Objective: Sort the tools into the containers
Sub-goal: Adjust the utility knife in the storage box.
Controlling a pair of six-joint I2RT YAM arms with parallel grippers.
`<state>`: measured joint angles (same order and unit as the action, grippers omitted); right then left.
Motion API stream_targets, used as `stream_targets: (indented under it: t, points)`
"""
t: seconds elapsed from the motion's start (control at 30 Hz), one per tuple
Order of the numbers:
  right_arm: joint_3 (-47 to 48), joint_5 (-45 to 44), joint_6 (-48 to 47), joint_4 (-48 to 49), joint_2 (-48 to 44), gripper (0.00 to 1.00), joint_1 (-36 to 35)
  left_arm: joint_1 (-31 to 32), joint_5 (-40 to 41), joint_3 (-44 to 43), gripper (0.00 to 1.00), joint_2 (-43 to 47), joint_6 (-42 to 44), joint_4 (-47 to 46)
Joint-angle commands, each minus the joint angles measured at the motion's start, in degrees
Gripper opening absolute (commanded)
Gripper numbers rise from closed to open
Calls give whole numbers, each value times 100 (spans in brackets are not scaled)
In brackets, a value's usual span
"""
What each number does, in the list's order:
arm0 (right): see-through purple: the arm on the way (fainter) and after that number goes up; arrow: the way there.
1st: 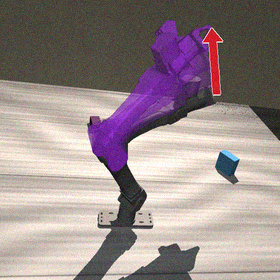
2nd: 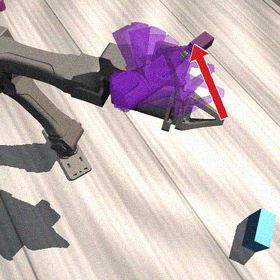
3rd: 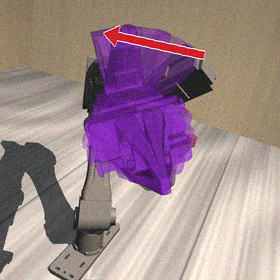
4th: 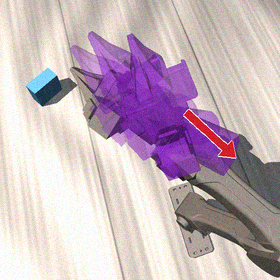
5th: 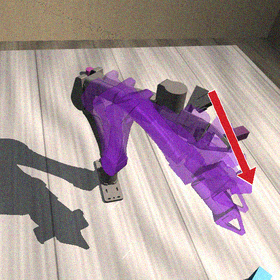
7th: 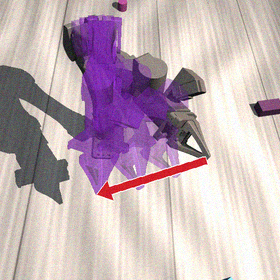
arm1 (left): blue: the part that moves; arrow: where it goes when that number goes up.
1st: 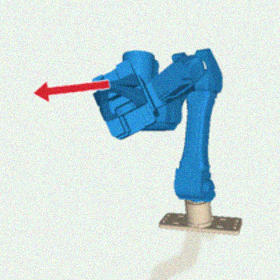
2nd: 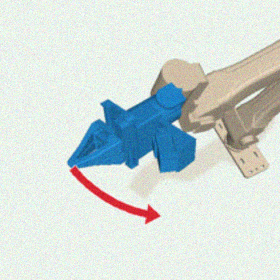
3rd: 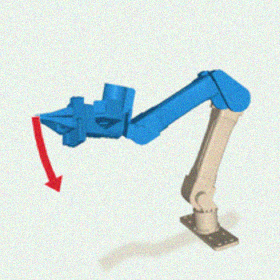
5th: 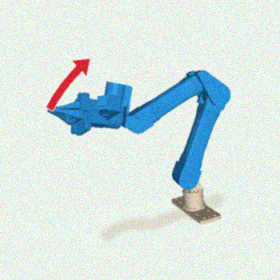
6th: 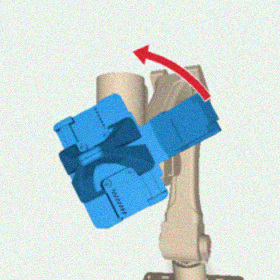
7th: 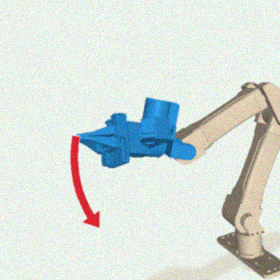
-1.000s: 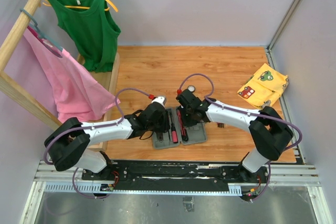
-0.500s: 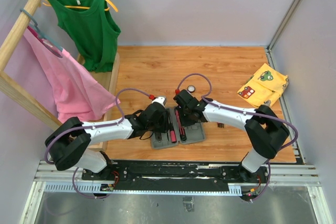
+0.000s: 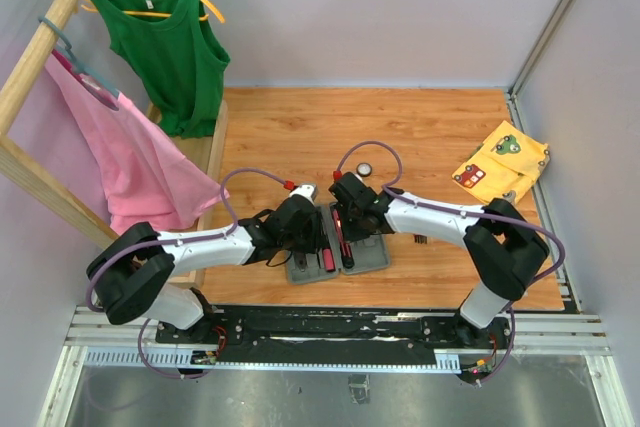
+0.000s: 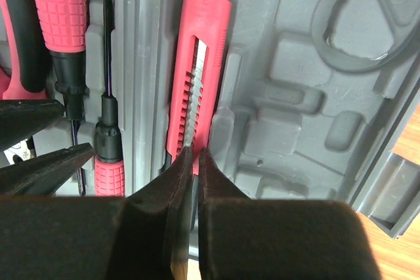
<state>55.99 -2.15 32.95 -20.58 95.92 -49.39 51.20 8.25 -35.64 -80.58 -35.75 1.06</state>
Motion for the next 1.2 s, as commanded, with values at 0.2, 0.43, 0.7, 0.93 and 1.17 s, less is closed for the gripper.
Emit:
stream_targets:
  t: [0.2,0.43,0.7,0.93,1.17]
  points:
    - [199,-312,-501,-883,-794,18,-133,57,173,-89,37,348,94,-9]
    - [98,-409,-517,-401,-1658,30,-124,57,388,-108,38,881,176,203]
    - [-518,-1442,-407,-401,-2645,41,-111,57,872,-152,39,1387,417,533]
    - [-967,-2089,-381,-480,-3205,44,53,-13,1076,-379,43,1545,588,740]
    - [-1298,-2298,-198,-678,-3532,49,504,-276,962,-660,46,1623,798,895]
